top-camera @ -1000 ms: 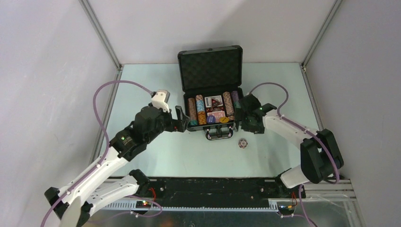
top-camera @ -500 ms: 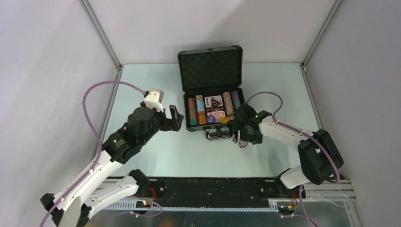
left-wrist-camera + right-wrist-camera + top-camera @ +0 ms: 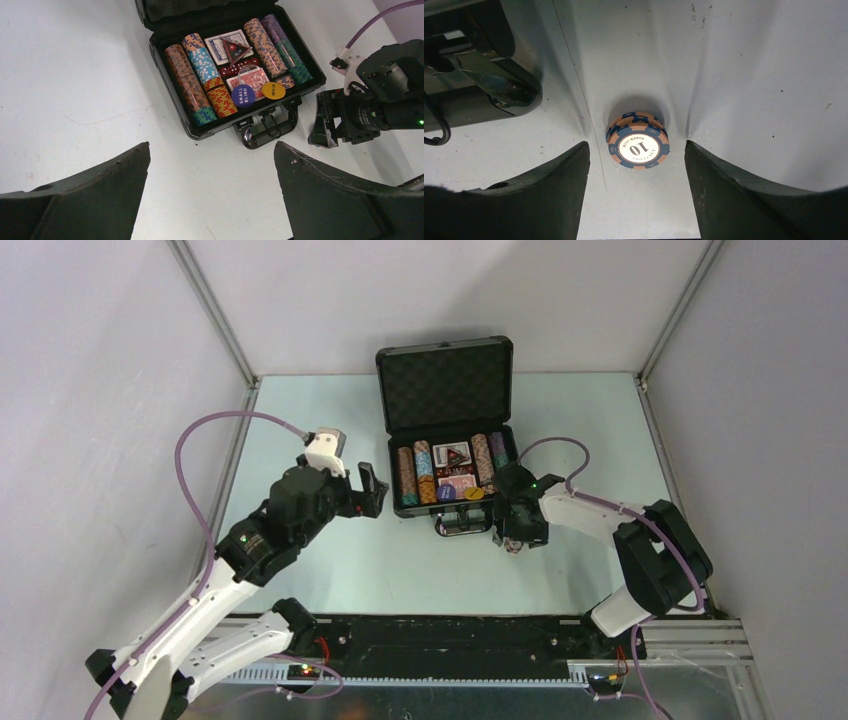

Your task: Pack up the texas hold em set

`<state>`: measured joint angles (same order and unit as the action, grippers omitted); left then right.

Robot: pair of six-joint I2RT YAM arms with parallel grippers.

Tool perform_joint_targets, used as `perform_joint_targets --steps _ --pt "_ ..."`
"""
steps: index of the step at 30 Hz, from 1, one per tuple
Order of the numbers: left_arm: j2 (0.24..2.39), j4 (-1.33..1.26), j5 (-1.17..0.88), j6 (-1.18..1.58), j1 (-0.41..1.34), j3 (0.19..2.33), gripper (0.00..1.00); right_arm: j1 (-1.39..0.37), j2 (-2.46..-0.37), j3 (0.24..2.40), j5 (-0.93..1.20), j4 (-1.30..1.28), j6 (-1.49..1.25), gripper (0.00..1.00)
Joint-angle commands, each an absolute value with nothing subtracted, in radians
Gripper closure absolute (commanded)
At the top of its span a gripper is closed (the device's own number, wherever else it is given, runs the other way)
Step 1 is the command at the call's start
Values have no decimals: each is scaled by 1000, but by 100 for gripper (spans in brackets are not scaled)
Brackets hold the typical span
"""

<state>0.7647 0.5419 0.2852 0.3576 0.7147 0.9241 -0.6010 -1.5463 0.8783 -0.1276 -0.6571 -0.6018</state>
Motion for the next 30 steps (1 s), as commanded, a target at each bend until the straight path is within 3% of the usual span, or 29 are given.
perform_joint_targets --steps 1,30 --pt "755 531 299 339 706 942 1 -609 -1565 877 -163 -646 -608 28" --pt "759 530 287 342 703 940 1 -624 -1614 868 -160 -636 -609 50"
